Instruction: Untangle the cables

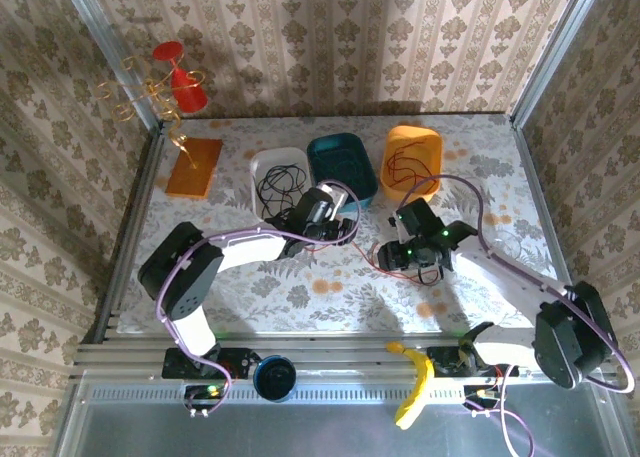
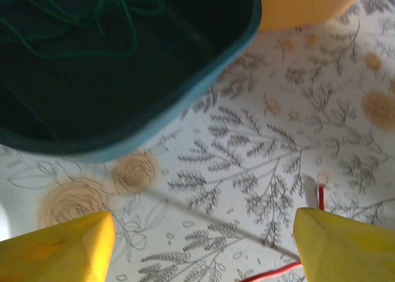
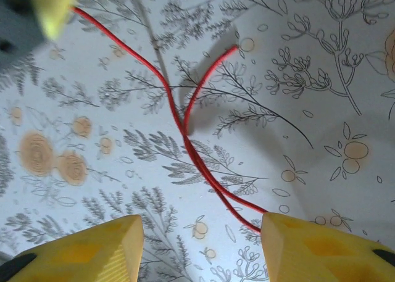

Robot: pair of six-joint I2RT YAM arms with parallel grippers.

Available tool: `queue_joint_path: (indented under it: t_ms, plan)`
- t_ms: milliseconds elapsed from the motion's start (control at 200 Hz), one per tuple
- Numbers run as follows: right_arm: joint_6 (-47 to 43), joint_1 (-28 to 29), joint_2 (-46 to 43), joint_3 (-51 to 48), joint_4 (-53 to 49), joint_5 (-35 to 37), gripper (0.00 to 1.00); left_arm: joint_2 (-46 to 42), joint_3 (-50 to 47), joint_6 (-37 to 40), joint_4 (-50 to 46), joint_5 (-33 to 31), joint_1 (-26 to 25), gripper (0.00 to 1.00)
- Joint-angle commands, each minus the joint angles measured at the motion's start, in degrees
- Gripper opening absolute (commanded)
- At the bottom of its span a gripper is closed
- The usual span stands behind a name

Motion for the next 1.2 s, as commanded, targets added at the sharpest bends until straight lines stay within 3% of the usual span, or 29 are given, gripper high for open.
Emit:
queue_joint_path:
  t_ms: [0,330,495,565,650,720,765,950,1195]
  plan:
    - [-2.25,1.25,4.62,0.84,-2.05,0.09,0.56,-2.43,0.35,-1.15,1.76,-4.28,0.31,0.77]
    - [-3.49,5.19,17.96,5.75,-1.3,2.8,0.56,-2.74,-0.06,-2.82,0.78,-3.16,0.75,0.78]
    - [-3.9,6.19,23.92,8.92,-3.16,2.97,0.52,-2.57,-0.05,-3.23,0.99,-2.87,0.79,0.78]
    - [-3.95,6.53,25.23,9.65,-3.66,2.91,0.42,-2.69,-0.22,-3.33,1.01,-3.03,0.79,0.78]
    - [-3.79,6.65,25.63,9.93,-3.95,3.74,0.2,-2.83,-0.36,-3.44,1.22,-3.07,0.79,0.78]
    - [-3.35,6.65,24.64,9.6,-3.74,4.64,0.05,-2.89,-0.45,-3.53,1.22,-3.22,0.76,0.78]
    - [-3.14,6.56,23.16,9.09,-3.5,5.38,0.0,-2.92,-0.48,-3.42,1.1,-3.22,0.77,0.78]
    - [-2.35,3.91,11.56,7.22,-3.6,4.81,0.0,-2.92,-0.41,-3.41,1.27,-3.24,0.75,0.78]
    - [-3.19,-5.01,-3.2,10.61,-8.21,2.8,0.0,-2.35,-0.55,-3.95,2.19,-3.05,0.75,0.78]
